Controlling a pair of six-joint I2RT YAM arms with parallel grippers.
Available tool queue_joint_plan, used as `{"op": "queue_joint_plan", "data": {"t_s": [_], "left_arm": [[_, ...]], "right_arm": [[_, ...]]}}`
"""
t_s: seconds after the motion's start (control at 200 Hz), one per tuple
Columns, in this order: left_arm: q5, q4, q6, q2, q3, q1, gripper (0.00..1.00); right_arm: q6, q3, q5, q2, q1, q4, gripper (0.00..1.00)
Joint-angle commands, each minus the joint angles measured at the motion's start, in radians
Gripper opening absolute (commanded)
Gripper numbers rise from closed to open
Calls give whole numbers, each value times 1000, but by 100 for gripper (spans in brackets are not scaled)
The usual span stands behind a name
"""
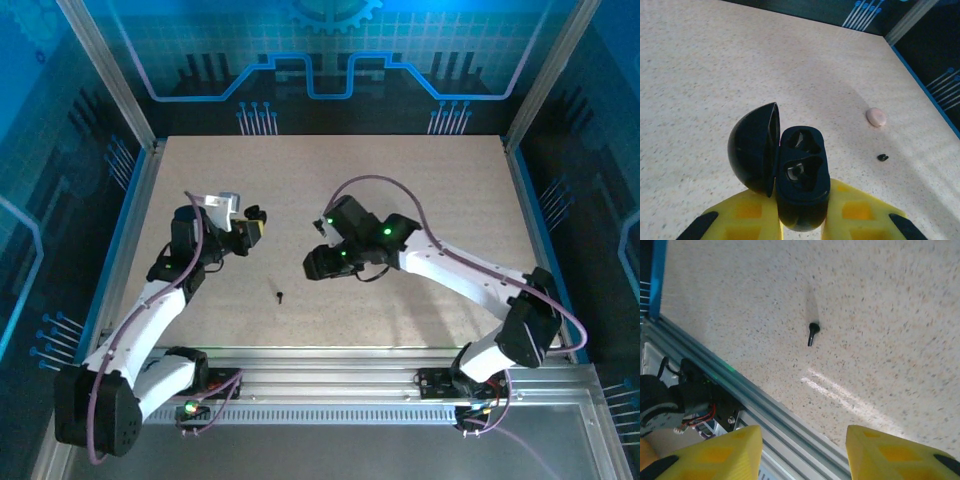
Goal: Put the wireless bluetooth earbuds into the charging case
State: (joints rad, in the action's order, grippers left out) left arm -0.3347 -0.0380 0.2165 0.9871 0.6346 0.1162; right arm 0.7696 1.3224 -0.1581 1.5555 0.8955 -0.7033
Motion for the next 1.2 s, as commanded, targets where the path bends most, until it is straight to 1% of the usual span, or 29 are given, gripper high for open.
{"op": "queue_joint_plan", "data": {"t_s": [0.0, 0.085, 0.23, 0.355, 0.515, 0.971, 1.196], "left_arm": [[49, -59, 27, -43, -24, -28, 7], [81, -77, 16, -61, -33, -36, 7], [111, -97, 6, -80, -44, -38, 7], [131, -108, 1, -82, -47, -38, 7], [147, -117, -4, -82, -47, -38, 8], [142, -102, 0, -80, -60, -39, 8], [145, -97, -2, -79, -61, -37, 8]], "right_arm": [[198, 73, 101, 60, 45, -48, 47], [231, 118, 112, 123, 64, -67, 45], [269, 209, 101, 254, 93, -80, 44], [277, 293, 76, 362, 109, -100, 40], [269, 364, 48, 471, 114, -122, 40], [257, 419, -9, 629, 116, -93, 36], [242, 440, 8, 661, 109, -99, 34]]}}
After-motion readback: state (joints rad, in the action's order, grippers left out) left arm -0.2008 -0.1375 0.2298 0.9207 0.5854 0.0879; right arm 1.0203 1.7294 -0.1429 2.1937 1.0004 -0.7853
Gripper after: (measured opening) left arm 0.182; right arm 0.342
